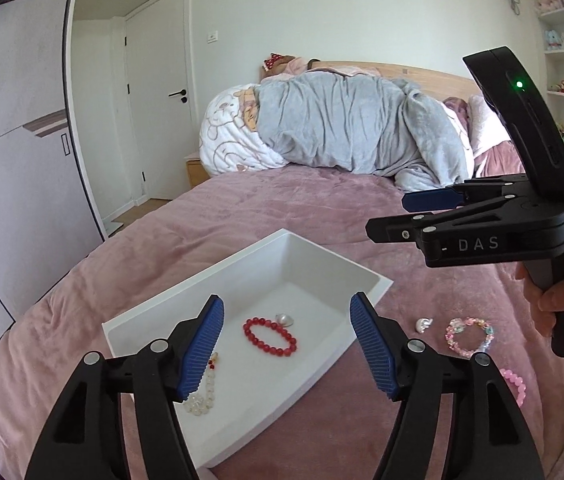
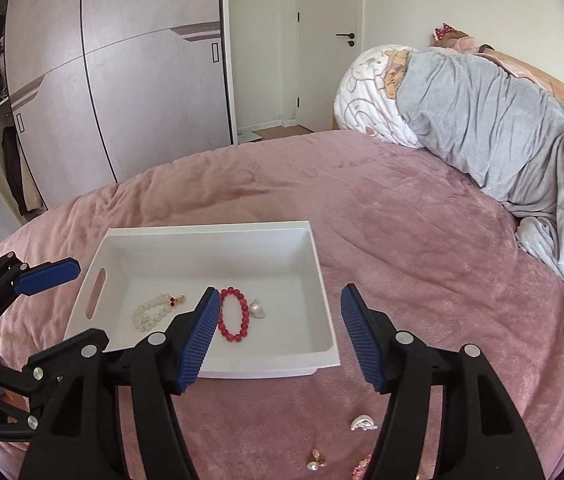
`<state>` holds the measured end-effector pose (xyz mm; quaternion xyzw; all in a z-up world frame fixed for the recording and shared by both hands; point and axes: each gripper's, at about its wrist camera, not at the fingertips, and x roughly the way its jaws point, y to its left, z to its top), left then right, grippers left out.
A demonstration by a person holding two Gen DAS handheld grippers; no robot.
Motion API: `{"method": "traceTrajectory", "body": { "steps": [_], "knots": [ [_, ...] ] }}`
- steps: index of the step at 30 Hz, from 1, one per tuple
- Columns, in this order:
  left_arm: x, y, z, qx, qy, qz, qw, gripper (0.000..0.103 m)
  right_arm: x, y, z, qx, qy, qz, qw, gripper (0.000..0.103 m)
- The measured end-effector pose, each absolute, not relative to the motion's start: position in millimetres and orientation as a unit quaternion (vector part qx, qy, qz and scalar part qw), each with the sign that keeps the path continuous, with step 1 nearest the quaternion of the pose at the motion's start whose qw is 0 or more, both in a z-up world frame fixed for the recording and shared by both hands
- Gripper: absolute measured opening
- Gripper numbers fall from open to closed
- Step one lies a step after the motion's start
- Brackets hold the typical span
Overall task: Organize jewelry
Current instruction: 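Open both tools to drop the brooch and red bracelet into the box, then grasp the silver heart earring with the left tool while the right tool grasps the multicolour bracelet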
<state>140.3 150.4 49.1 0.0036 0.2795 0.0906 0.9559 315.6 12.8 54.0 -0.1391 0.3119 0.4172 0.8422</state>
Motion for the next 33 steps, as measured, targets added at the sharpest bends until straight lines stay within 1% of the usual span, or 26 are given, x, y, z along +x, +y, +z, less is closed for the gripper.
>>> {"method": "traceTrajectory", "body": {
  "steps": [2,4,6,7,8,11,15,21,23,27,29,33],
  "knots": [
    [138,135,52,0.006,0.28,0.076,0.957,0.069,312,-8,61,-0.132,0.297,0.412,0.851,0.07],
    [136,121,53,0.008,0.28,0.068,0.958,0.069,304,-29,68,-0.127,0.27,0.408,0.863,0.085],
    [134,107,53,0.008,0.277,0.062,0.959,0.069,295,-50,76,-0.128,0.232,0.404,0.876,0.09],
    [134,100,53,0.007,0.277,0.057,0.959,0.07,289,-60,79,-0.128,0.213,0.4,0.882,0.096],
    [133,95,53,0.005,0.277,0.053,0.959,0.07,284,-69,82,-0.128,0.195,0.396,0.888,0.099],
    [132,78,51,0.006,0.273,0.046,0.961,0.072,271,-96,88,-0.129,0.159,0.386,0.9,0.098],
    [134,65,49,0.0,0.271,0.047,0.962,0.074,264,-120,86,-0.127,0.159,0.371,0.906,0.098],
    [140,59,41,-0.008,0.274,0.057,0.96,0.076,273,-145,64,-0.085,0.2,0.366,0.905,0.098],
    [141,58,39,-0.007,0.273,0.056,0.96,0.08,279,-150,53,-0.071,0.218,0.357,0.905,0.098],
    [145,55,32,-0.005,0.272,0.049,0.961,0.092,293,-169,22,-0.007,0.269,0.344,0.899,0.098],
    [146,52,25,0.001,0.269,0.044,0.962,0.093,299,-176,2,0.016,0.293,0.342,0.893,0.098],
    [153,45,7,0.016,0.276,0.046,0.96,0.097,308,-176,-19,0.009,0.324,0.332,0.886,0.098]
  ]
}}
